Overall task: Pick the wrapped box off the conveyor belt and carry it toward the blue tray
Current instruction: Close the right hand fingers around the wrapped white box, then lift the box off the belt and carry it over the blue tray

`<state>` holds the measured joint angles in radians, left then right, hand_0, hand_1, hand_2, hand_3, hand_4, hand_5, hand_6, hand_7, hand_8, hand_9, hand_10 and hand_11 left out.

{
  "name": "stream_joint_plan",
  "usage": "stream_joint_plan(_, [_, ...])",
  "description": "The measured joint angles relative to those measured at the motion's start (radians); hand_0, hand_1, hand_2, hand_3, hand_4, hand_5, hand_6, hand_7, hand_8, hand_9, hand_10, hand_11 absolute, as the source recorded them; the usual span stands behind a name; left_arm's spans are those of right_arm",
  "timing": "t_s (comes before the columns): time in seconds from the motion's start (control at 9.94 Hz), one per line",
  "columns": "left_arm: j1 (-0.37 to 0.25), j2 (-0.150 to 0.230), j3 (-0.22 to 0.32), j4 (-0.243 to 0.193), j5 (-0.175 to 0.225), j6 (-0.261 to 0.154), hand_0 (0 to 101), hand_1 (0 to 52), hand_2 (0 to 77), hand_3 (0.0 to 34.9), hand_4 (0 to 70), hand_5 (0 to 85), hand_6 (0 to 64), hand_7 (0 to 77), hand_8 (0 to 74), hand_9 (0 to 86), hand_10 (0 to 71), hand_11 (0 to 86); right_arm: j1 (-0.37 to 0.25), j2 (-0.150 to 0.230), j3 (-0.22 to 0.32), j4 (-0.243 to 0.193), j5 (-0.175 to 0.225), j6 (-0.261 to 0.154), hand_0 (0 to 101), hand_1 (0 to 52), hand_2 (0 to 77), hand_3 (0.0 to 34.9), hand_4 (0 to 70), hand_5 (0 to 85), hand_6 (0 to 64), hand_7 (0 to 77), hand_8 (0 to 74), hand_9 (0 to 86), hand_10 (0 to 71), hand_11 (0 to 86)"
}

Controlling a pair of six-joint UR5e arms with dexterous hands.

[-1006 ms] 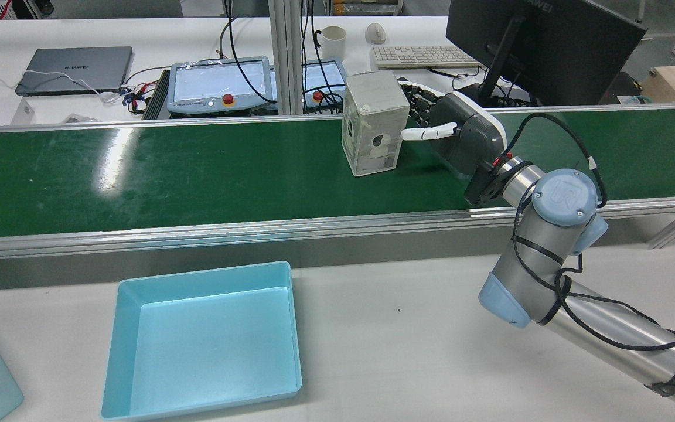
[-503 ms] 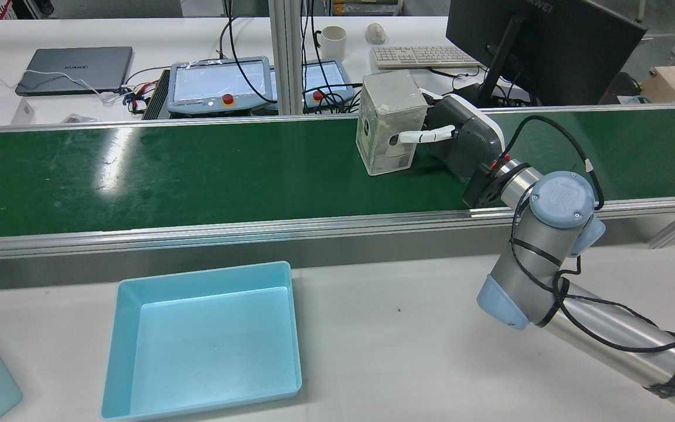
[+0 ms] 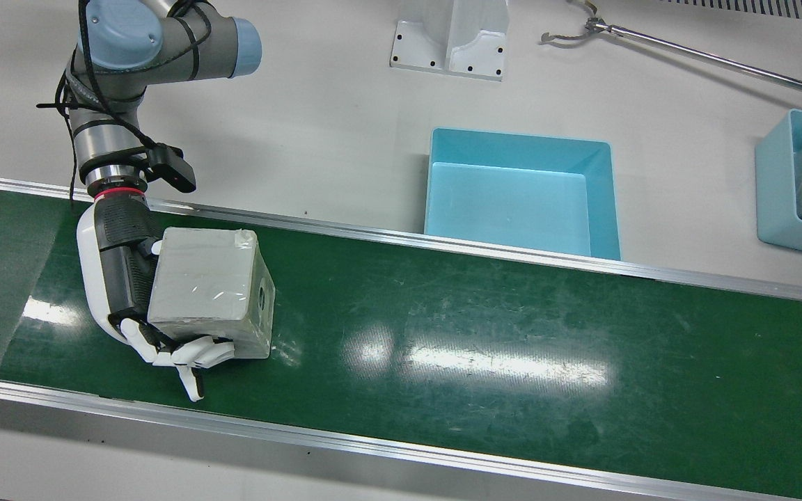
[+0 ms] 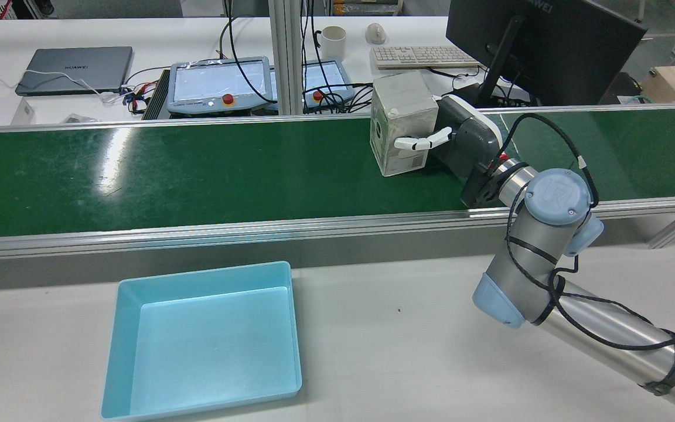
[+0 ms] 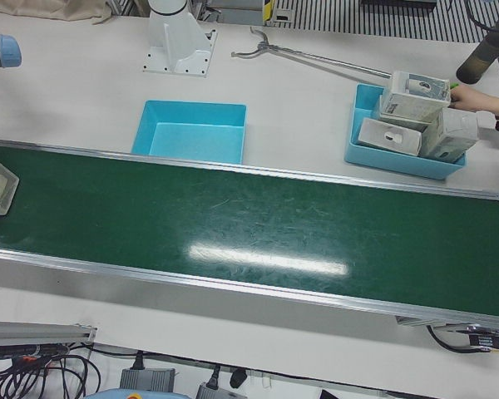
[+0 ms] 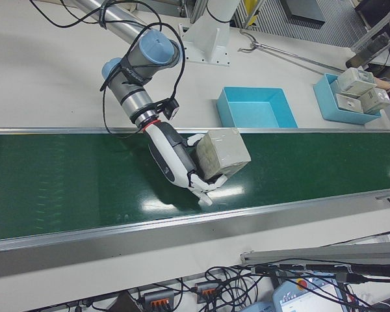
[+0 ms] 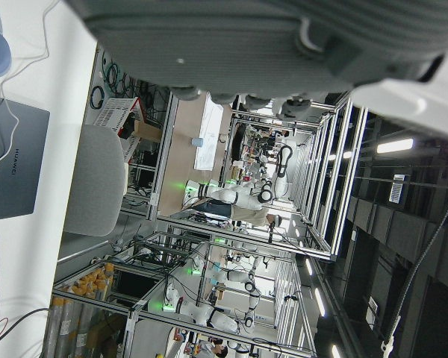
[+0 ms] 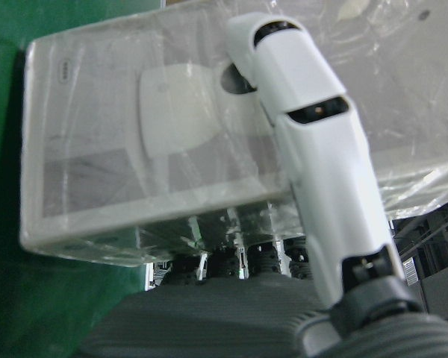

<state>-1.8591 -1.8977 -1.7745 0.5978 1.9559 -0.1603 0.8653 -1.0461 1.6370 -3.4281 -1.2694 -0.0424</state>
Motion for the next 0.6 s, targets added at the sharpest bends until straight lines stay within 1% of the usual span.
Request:
stream_joint_plan(0.1, [0.0, 0.0, 0.0, 0.0, 0.0, 0.0, 0, 0.0, 0.5, 0.0, 0.0, 1.1, 0.5, 0.5, 0.5, 0.0, 0.5, 0.5, 0.004, 0.018, 0.017, -0.024, -0.014, 0.001, 57, 16.4, 33.8, 0.0, 18.0, 45.8, 27.3, 29.5, 30.5, 33.8, 16.4, 7.6])
stream_joint_plan(0.2, [0.0, 0.0, 0.0, 0.0, 0.0, 0.0, 0, 0.0, 0.5, 0.0, 0.0, 1.1, 0.5, 0.5, 0.5, 0.5, 0.5, 0.5, 0.006, 0.04, 0.032, -0.039, -0.034, 0.002, 57, 13.1, 36.0, 0.0, 19.1, 47.5, 28.9, 30.0, 32.7, 34.9, 20.7, 15.3])
stream_joint_plan(0.3, [0.0, 0.0, 0.0, 0.0, 0.0, 0.0, 0, 0.0, 1.1, 0.0, 0.0, 1.1, 0.5, 0.5, 0.5, 0.5, 0.5, 0.5, 0.006, 0.069, 0.044, -0.048, -0.055, 0.002, 57, 13.1, 36.0, 0.1, 19.6, 48.0, 30.5, 30.5, 34.9, 34.9, 24.0, 21.3])
stream_joint_plan(0.4, [0.0, 0.0, 0.0, 0.0, 0.0, 0.0, 0, 0.0, 1.1, 0.0, 0.0, 1.1, 0.5, 0.5, 0.5, 0.5, 0.5, 0.5, -0.009, 0.106, 0.051, -0.054, -0.073, 0.006, 56, 13.1, 36.0, 0.0, 22.9, 51.8, 33.3, 32.2, 37.6, 37.1, 31.1, 30.5])
stream_joint_plan(0.5, [0.0, 0.0, 0.0, 0.0, 0.0, 0.0, 0, 0.0, 0.5, 0.0, 0.0, 1.1, 0.5, 0.5, 0.5, 0.0, 0.5, 0.5, -0.041, 0.144, 0.052, -0.059, -0.083, 0.013, 56, 13.1, 36.0, 0.0, 22.9, 51.8, 33.3, 32.2, 37.6, 37.1, 31.1, 30.5])
stream_joint_plan(0.6, [0.0, 0.0, 0.0, 0.0, 0.0, 0.0, 0, 0.0, 0.5, 0.0, 0.0, 1.1, 0.5, 0.5, 0.5, 0.0, 0.5, 0.5, -0.077, 0.18, 0.05, -0.066, -0.087, 0.018, 56, 13.1, 36.0, 0.8, 28.4, 57.8, 39.3, 36.0, 43.6, 40.4, 36.0, 35.5])
